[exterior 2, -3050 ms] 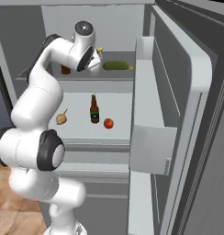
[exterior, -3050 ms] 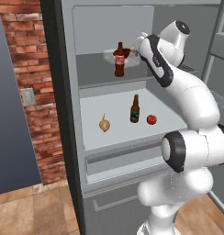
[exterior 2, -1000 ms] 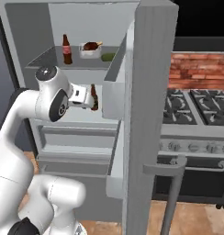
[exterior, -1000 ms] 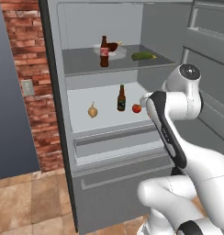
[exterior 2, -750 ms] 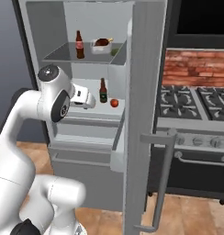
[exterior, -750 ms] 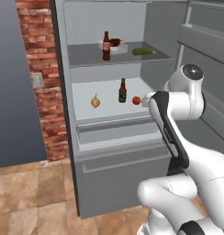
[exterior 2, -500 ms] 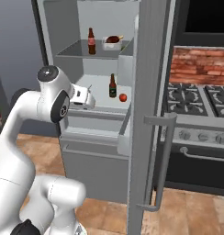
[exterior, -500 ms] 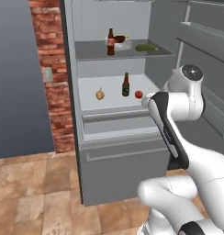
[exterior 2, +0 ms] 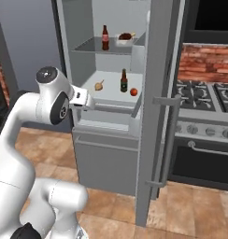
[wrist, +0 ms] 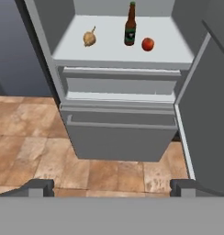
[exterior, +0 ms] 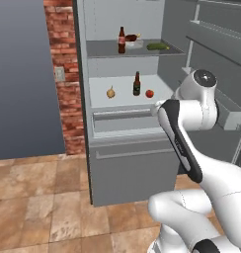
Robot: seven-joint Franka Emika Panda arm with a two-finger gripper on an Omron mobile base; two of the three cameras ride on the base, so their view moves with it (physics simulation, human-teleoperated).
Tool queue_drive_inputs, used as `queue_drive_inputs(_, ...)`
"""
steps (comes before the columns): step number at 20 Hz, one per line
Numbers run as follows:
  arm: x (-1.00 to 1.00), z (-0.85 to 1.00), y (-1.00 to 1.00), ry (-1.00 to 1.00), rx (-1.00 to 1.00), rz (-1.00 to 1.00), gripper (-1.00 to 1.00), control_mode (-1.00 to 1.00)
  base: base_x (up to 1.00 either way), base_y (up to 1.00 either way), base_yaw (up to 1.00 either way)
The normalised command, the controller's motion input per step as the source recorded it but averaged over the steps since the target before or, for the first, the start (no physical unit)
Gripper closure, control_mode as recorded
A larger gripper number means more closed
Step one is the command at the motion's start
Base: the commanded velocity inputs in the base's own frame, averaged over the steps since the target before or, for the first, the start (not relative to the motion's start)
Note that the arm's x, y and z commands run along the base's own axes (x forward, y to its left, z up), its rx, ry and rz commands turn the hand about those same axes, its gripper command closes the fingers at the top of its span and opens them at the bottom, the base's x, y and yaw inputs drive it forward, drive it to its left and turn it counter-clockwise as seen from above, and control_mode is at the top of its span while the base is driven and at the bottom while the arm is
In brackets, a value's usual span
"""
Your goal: Place the tupperware on the top shelf of the fridge. Make space for the tupperware among the existing items by rearranging them on the shelves if needed. Close the fridge door when finished.
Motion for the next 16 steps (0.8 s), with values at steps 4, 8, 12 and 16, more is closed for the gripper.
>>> queue_drive_inputs(4, 0.00, 0.00, 0.00, 0.00, 0.00, 0.00, -1.00, 1.00, -0.10, -0.06, -0.03)
queue_drive_inputs(8, 0.00, 0.00, 0.00, 0.00, 0.00, 0.00, -1.00, 1.00, 0.13, -0.40, -0.13)
queue_drive_inputs(12, 0.00, 0.00, 0.00, 0.00, 0.00, 0.00, -1.00, 1.00, 0.30, -0.42, -0.09)
queue_drive_inputs(16, 0.00, 0.00, 0.00, 0.00, 0.00, 0.00, -1.00, 1.00, 0.15, -0.11, -0.04)
